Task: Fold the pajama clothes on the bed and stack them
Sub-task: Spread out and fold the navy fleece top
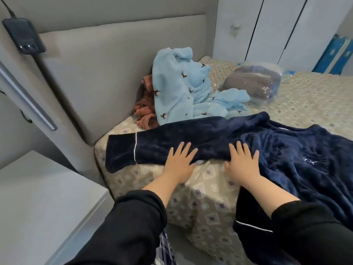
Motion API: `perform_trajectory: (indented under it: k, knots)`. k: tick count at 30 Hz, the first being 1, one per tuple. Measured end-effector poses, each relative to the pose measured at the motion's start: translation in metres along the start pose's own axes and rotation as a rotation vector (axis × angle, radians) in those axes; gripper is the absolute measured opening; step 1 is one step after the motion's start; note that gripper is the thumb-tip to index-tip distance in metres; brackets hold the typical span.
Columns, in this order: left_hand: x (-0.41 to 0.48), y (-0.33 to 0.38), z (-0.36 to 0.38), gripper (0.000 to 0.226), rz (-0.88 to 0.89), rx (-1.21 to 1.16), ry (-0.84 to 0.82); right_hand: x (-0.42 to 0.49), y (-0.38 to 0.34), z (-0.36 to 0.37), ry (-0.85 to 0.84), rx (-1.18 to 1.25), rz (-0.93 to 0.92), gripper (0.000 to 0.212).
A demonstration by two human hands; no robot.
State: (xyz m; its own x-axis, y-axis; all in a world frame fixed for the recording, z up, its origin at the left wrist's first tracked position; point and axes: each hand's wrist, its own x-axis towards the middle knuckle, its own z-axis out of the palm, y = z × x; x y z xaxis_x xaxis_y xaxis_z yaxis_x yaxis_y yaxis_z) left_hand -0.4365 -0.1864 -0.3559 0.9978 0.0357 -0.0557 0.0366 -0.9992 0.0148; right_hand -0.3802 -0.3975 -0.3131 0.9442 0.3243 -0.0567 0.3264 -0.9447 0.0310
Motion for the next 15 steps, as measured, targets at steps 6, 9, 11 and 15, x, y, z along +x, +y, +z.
perform_trajectory:
  k: [6,9,11,15]
  knots:
    - [0.004,0.024,-0.003,0.06,-0.175,0.026,0.032,-0.048,0.095,0.016,-0.085,0.178,0.028,0.063]
    - [0.0,0.052,-0.01,0.064,-0.124,-0.127,0.121,-0.074,0.111,0.022,0.038,0.233,0.008,0.063]
    - [-0.01,0.075,-0.01,0.056,0.057,-0.365,0.294,-0.089,0.122,0.031,0.022,0.143,0.057,0.061]
    - [-0.028,0.128,-0.01,0.036,0.171,-0.776,0.11,-0.121,0.142,0.036,0.089,-0.19,0.095,0.06]
